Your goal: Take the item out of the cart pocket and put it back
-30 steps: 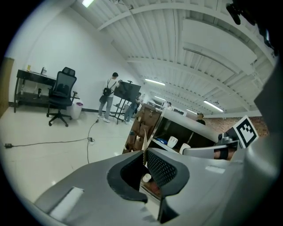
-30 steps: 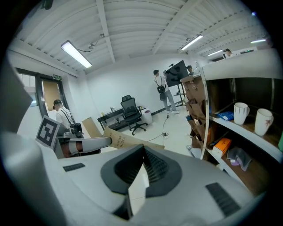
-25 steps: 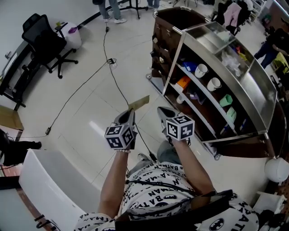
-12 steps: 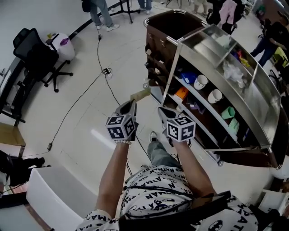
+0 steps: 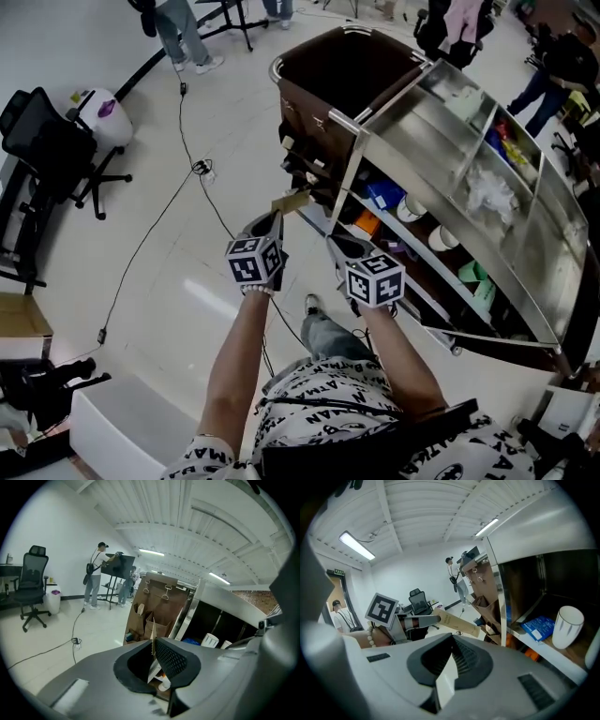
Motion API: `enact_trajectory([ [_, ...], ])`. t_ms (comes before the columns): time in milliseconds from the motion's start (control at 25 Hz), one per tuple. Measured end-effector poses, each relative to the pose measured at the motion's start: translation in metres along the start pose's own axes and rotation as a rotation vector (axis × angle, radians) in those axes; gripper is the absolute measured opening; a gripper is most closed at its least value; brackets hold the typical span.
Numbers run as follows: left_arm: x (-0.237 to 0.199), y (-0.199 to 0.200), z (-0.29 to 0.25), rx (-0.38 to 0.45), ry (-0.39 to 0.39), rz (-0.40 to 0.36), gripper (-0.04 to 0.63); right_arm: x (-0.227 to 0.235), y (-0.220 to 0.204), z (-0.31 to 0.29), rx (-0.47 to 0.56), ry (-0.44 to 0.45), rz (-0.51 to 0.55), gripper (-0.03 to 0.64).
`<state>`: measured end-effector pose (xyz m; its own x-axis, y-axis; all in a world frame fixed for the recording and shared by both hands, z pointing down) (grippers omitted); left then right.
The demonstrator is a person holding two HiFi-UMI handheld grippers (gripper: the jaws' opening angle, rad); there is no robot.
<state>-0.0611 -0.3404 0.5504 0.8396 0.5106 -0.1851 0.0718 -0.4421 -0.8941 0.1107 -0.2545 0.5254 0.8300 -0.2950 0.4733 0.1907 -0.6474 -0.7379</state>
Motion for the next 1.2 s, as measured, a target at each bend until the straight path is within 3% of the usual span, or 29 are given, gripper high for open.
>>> enact_trajectory([
  [320,-0.006,0.001,-0.093,-0.07,-0.056,-0.011,0.02,0.042,0.016,-0.036,-0.045,-0.014,-0.026,0.0],
  [840,-0.005,-0.019,-0.166,-0.162,-0.104,-0.043,0.02,0.072,0.023,-0.054,-0.071,-0.046,-0.061,0.0],
  [1200,0.001,-0.053,-0.225,-0.3,-0.162,-0.143,0.021,0.092,0.018,-0.059,-0.076,-0.081,-0.09,0.0],
])
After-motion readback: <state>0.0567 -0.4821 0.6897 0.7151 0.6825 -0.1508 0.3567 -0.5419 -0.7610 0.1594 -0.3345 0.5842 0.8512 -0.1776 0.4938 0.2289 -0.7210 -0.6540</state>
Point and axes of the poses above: the fingertips, and each gripper's own axes: z backward along the fingers, x to its right, y out of its top, the point moved 6 cm from there along z, backward along the fingers, and after that the axes turned 11 degrees about -z, right-handed, at the moved point
